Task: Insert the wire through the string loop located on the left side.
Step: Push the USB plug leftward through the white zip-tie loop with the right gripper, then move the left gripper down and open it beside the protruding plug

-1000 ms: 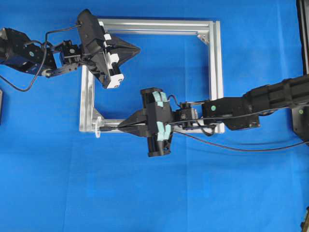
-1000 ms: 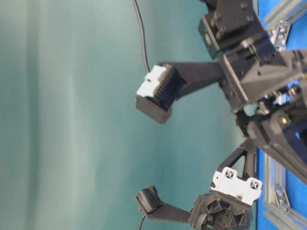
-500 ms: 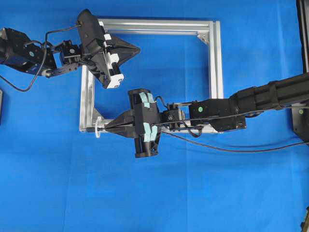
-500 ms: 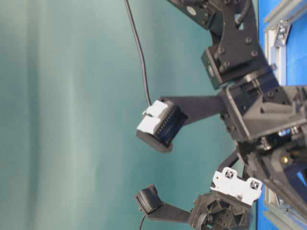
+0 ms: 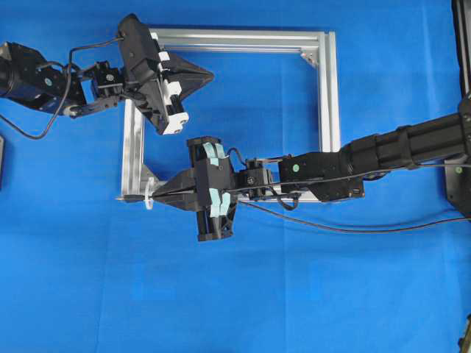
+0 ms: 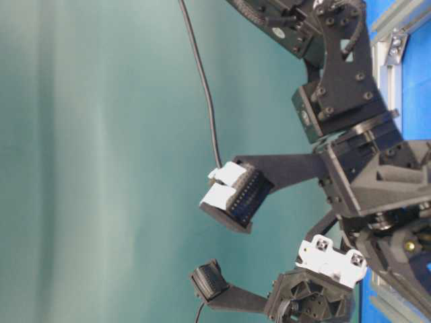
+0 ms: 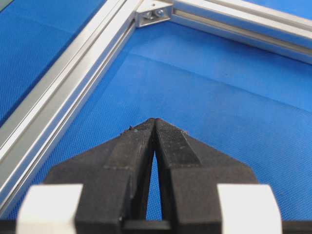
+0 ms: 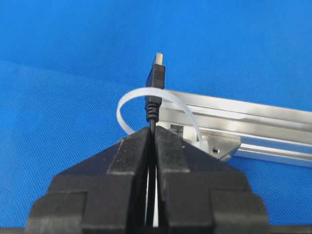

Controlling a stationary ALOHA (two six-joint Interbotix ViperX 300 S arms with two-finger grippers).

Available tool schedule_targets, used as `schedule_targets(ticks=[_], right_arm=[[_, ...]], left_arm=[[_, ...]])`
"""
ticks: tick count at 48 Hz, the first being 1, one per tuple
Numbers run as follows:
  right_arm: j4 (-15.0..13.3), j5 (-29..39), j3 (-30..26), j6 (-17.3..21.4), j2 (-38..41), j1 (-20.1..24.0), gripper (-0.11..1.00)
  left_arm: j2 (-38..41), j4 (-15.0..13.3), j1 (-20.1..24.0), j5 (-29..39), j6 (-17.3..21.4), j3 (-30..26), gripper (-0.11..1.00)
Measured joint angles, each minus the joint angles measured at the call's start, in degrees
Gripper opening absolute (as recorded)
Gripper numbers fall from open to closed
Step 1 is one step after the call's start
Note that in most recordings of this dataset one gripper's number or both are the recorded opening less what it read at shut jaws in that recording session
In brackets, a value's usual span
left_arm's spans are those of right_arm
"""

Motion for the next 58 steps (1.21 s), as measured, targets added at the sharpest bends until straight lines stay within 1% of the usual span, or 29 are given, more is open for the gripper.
schedule_targets(ticks=[16,26,37,58], right_arm=[[-0.1,-0.1,-0.1,0.0,0.0,0.0,-0.01],[-0.1,-0.1,-0.1,0.0,0.0,0.0,-0.01],[-0.1,0.0,-0.1,0.0,0.0,0.0,-0.01],[-0.1,0.3,0.0,0.0,0.0,0.0,-0.01]], left_arm=[[-0.1,0.0,0.0,-0.1,0.0,0.3,0.0],[-1.5,0.0,0.1,-1.1,0.0,2.7,0.0],[-4.8,0.0,0.1,-3.1,0.0,8.1,0.0],[-14.5,0.0,0.1,-3.3,0.0,19.7,0.0]])
